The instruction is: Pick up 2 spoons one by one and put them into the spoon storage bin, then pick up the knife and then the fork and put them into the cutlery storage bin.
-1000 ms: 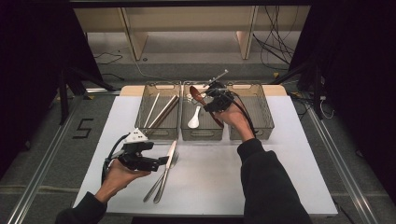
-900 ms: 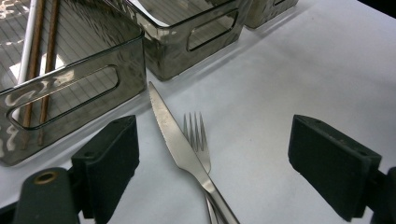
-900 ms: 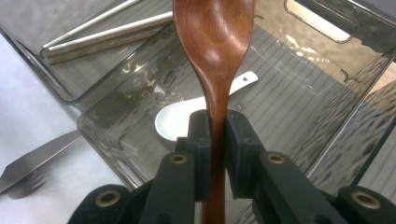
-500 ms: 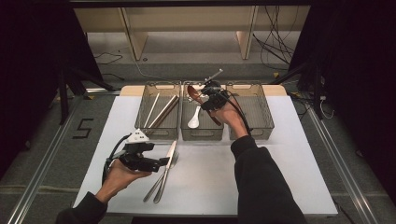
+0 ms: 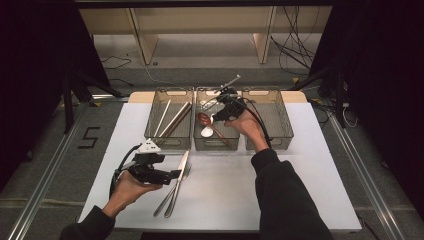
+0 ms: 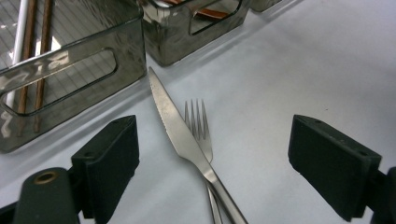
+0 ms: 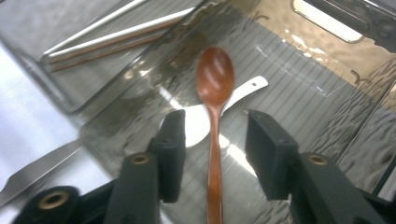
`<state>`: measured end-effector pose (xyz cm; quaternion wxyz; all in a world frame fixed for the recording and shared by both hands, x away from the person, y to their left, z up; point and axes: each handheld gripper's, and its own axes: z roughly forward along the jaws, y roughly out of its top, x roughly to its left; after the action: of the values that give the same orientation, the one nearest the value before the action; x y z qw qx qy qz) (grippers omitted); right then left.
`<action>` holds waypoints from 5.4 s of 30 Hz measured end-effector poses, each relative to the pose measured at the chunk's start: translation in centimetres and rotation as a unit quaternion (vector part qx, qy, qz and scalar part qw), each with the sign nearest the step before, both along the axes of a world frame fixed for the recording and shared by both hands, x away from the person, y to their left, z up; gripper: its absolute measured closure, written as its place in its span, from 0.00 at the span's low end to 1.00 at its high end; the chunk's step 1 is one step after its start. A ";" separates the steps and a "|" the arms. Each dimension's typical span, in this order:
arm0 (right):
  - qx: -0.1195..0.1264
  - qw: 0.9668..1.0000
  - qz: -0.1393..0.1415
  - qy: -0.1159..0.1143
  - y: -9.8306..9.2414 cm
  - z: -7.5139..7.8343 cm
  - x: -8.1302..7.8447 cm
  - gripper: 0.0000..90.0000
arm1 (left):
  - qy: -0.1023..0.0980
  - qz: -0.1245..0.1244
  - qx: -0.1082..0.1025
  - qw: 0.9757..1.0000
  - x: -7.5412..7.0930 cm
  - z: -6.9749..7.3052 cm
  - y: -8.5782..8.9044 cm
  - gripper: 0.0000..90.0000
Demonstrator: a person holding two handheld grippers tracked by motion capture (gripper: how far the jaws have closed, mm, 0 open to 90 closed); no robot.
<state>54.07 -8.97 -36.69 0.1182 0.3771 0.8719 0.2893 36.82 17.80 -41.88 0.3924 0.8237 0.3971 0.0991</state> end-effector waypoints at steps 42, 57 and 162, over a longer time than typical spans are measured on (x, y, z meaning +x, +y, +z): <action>0.068 0.997 -0.009 -0.045 -11.4 -2.8 -15.9 0.39 | 0.116 -0.005 0.106 0.988 0.8 -2.6 -2.2 0.21; 0.078 0.996 -0.016 -0.027 -13.0 -3.7 -18.2 0.38 | 0.136 -0.011 0.139 0.981 1.3 -2.8 -3.3 0.24; 0.068 0.997 0.006 -0.027 -13.2 -3.9 -18.8 0.40 | 0.141 -0.103 0.150 0.973 2.3 -2.2 -3.5 0.92</action>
<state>35.30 -22.20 -40.58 0.1140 0.3707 0.8489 0.3590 39.12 14.30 -44.07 0.2127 0.9152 0.3422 -0.0005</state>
